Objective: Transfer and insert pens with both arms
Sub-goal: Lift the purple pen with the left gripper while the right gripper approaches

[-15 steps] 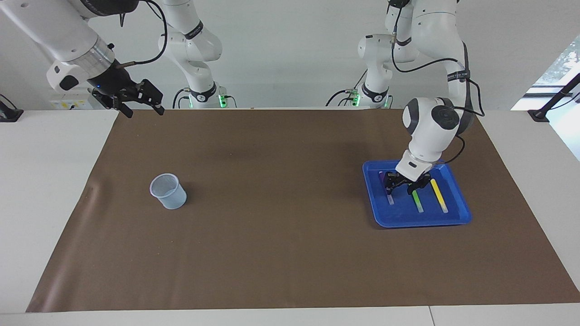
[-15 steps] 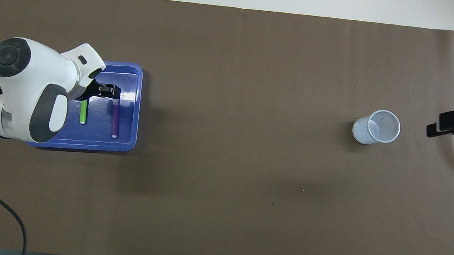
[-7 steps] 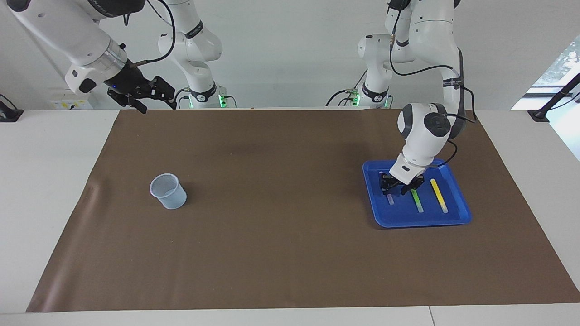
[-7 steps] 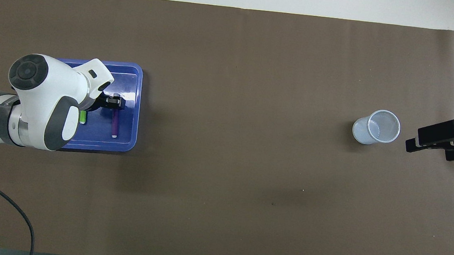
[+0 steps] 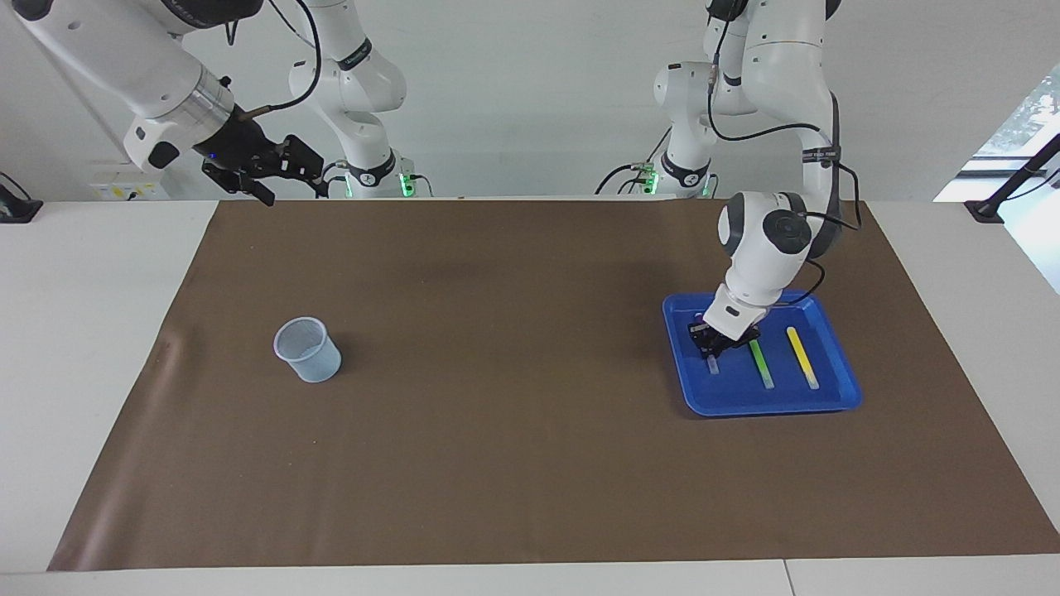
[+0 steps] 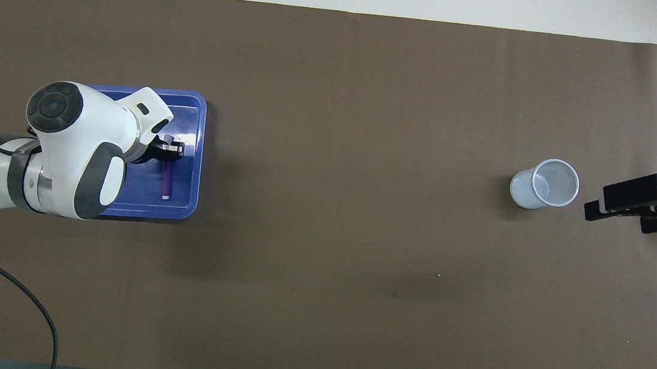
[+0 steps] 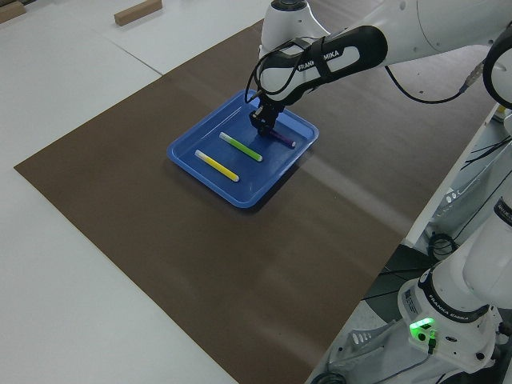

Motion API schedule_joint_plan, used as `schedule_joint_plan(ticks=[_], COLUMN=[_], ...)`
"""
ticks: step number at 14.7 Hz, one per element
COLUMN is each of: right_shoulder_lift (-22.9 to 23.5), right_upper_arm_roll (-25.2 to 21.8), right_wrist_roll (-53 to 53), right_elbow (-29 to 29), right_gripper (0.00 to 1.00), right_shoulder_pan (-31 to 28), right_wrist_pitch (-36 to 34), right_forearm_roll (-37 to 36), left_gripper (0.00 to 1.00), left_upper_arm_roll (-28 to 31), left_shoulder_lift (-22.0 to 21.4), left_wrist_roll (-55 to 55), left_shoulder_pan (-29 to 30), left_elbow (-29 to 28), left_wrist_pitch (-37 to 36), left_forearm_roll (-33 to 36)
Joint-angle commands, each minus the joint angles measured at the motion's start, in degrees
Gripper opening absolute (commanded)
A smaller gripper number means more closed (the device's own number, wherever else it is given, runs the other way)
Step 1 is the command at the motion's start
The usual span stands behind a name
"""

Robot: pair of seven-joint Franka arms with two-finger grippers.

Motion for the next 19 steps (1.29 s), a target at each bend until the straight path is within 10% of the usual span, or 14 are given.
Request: schedule_joint_plan(ticks=[1,11,19], right_shoulder_lift=[-1.5,-1.6,-8.9], right_upper_arm_roll=[0.1,0.1,0.1], right_wrist_roll=[-1.8,-2.4,-1.2], right_elbow=[-1.7,-2.8,-18.7], right_gripper=[1.0,1.0,1.0], right_shoulder_pan=[-0.5,-0.6,-0.9], right_wrist_pitch=[-0.3,2.3,13.8], right_forearm_roll=[1.1,3.6,22.2], left_gripper=[0.0,0.0,0.0], left_upper_arm_roll=[0.6,0.4,0.4], left_shoulder_lift=[-0.1,-0.8,1.1], left_wrist_roll=[-1.6,-11.0,-48.1], left_shoulder_pan=[-0.6,-0.5,-9.2], left_elbow=[-0.7,12.8,25.7], left_wrist_pitch=[0.8,-14.4,-18.9], left_forearm_roll=[1.0,0.2,-15.5])
